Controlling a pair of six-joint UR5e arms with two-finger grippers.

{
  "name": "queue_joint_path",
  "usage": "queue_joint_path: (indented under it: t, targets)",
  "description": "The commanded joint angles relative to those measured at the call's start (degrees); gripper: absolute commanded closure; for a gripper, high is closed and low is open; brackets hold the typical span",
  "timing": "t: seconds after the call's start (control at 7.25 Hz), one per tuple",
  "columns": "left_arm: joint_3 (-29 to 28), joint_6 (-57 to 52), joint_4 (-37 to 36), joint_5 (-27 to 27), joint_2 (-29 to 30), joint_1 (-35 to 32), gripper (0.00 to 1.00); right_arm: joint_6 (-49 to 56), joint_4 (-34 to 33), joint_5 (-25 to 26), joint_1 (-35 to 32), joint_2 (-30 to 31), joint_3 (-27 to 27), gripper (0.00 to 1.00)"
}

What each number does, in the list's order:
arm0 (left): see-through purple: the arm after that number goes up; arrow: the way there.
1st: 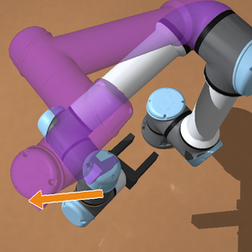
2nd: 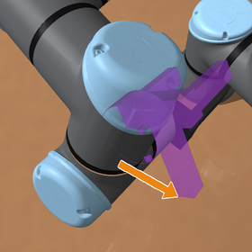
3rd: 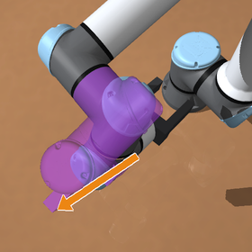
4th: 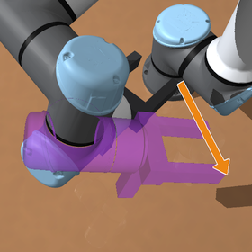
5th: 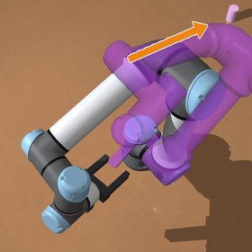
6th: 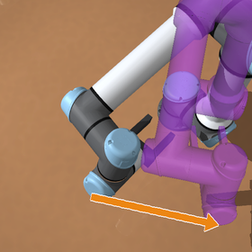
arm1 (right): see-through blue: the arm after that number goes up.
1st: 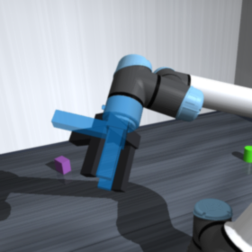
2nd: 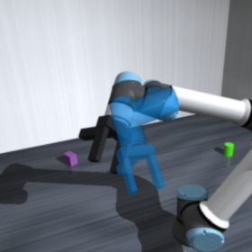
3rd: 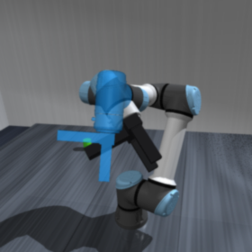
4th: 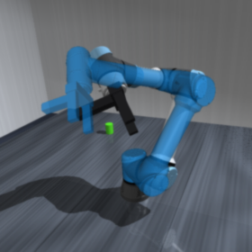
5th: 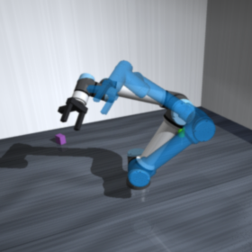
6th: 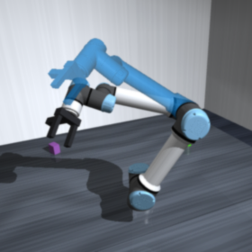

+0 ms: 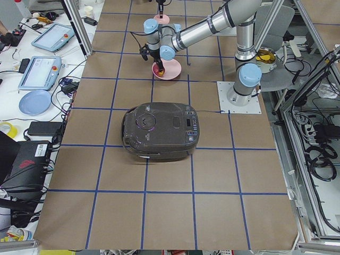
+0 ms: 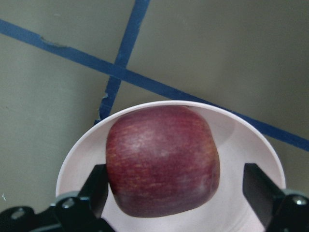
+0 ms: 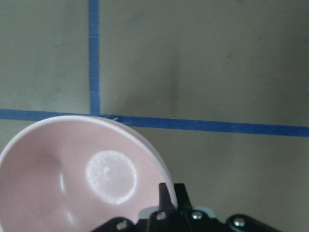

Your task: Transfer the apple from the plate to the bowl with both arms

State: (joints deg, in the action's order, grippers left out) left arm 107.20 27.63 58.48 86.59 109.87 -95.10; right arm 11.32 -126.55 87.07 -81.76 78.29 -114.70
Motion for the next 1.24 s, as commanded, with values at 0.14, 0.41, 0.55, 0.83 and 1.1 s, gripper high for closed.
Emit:
queue_joint_path:
  t: [0.14, 0.41, 0.55, 0.83, 1.1]
  targets:
    - [0.9, -0.4, -0.2, 0.1, 0.3, 0.1, 0.15, -6.9, -0.5, -7.3, -6.3, -0.9, -0.2, 1.00]
    - [0.9, -1.7, -0.6, 1.7, -0.1, 0.1, 0.52, -6.4, -0.2, -9.0, -6.4, -2.6, -1.2, 1.00]
    - [0.8, -1.8, -0.6, 1.7, -1.1, 0.1, 0.74, -6.4, -0.6, -9.1, -6.4, -2.7, -2.6, 1.00]
    - [0.3, -2.2, -0.9, 1.7, -2.1, 0.3, 0.81, -6.1, -0.9, -9.0, -6.4, -2.7, -3.2, 0.68]
    - [-1.1, -2.1, -0.7, 1.0, -4.1, -0.1, 0.80, -7.0, -1.1, -9.0, -6.4, -2.6, -3.1, 0.05]
